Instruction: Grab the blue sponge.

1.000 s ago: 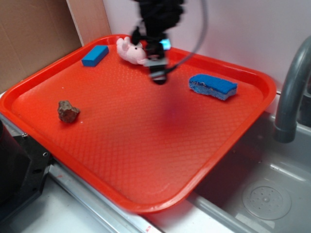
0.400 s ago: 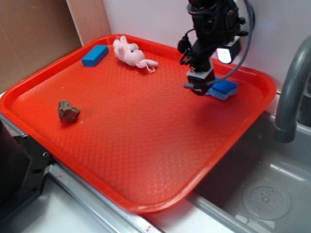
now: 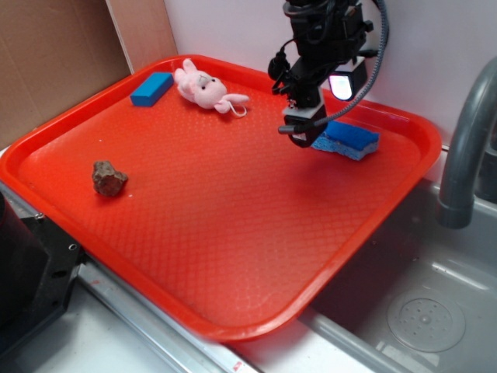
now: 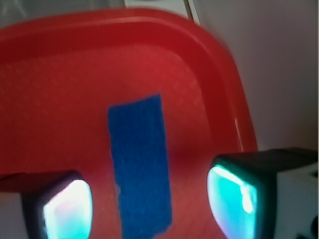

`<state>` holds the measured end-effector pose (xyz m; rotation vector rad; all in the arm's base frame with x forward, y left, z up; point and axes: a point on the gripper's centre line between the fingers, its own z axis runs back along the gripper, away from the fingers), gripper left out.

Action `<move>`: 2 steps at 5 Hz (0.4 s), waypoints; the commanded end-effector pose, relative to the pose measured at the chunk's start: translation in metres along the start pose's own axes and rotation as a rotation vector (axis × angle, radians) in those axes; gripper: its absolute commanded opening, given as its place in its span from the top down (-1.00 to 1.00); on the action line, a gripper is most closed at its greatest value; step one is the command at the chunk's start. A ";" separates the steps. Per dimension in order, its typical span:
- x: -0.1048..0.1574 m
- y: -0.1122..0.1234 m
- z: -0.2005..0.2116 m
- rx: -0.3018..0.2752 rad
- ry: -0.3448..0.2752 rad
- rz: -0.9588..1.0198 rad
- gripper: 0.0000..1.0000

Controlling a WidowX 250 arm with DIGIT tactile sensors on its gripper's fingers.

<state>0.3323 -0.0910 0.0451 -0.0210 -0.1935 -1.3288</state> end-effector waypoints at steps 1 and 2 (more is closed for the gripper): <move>0.011 -0.015 -0.006 -0.023 0.018 0.033 -1.00; 0.015 -0.029 -0.008 -0.014 0.027 0.033 1.00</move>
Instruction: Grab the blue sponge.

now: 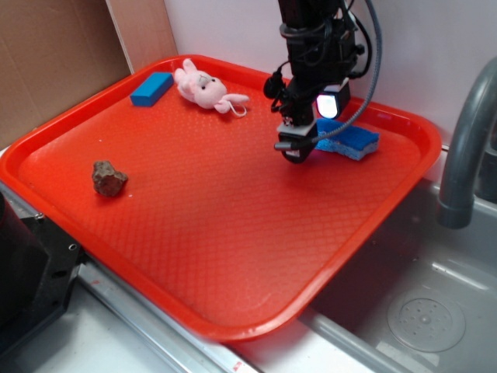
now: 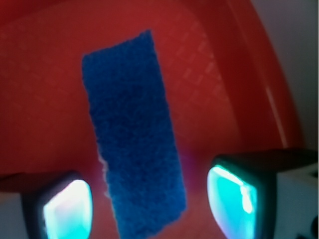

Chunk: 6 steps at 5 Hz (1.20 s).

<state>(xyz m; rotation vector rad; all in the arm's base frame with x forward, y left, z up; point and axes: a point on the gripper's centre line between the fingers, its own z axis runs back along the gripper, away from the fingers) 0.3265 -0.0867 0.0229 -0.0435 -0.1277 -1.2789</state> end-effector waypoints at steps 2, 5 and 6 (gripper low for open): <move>0.034 -0.038 0.029 0.145 0.180 0.145 1.00; -0.092 -0.076 0.158 0.209 -0.248 0.941 1.00; -0.098 -0.084 0.172 0.184 -0.241 1.209 1.00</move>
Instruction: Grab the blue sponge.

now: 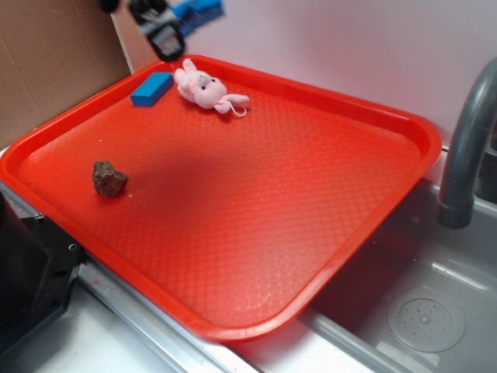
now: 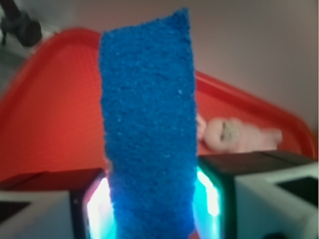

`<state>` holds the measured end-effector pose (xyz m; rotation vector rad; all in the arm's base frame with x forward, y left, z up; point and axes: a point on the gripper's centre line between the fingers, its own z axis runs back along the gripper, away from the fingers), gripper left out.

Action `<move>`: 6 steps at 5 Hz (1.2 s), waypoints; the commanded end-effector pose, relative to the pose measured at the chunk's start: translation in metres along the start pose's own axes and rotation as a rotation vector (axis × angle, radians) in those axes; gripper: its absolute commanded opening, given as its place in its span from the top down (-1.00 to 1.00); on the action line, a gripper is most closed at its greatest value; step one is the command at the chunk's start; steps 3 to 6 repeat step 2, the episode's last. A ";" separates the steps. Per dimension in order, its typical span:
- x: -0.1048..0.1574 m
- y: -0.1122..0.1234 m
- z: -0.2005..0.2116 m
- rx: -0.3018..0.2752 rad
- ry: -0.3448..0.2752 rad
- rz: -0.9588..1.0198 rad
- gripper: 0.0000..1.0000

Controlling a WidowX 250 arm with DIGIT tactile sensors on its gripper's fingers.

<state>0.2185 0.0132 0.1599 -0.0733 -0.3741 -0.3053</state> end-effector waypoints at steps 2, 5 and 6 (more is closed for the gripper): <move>0.017 -0.023 0.006 0.105 0.188 0.321 1.00; 0.017 -0.023 0.006 0.105 0.188 0.321 1.00; 0.017 -0.023 0.006 0.105 0.188 0.321 1.00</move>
